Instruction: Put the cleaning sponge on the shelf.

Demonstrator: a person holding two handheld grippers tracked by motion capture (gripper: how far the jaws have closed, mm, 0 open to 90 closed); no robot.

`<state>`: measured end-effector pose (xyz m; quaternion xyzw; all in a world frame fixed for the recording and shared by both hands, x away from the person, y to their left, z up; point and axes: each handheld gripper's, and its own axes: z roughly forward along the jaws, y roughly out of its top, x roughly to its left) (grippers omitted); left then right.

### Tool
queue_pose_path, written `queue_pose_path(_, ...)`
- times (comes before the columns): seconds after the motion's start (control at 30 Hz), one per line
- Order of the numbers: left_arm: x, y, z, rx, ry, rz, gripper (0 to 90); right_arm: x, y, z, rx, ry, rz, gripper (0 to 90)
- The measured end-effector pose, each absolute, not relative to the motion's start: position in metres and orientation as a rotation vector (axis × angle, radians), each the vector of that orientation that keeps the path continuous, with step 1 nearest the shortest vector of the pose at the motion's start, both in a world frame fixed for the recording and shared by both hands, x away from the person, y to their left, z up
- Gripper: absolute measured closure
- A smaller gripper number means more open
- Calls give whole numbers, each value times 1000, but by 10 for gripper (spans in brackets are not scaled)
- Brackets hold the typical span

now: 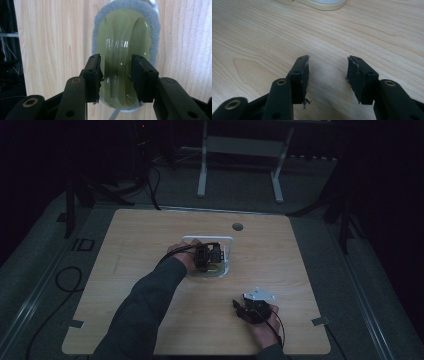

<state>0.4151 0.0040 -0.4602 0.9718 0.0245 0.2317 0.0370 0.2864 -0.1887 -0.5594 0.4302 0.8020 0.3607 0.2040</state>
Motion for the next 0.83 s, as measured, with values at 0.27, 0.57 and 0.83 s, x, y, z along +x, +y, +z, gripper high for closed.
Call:
queue_pose_path(0.27, 410, 8, -450, 2948, 89, 718, 580, 286, -189, -559, 1200, 2238, 1006, 516)
queue_pose_path(0.57, 398, 19, -430, 2869, 156, 678, 606, 286, -189, -559, 1200, 2238, 1005, 516)
queue_pose_path(0.83, 385, 33, -414, 2789, 231, 697, 603, 286, -189, -559, 1202, 2238, 1006, 515)
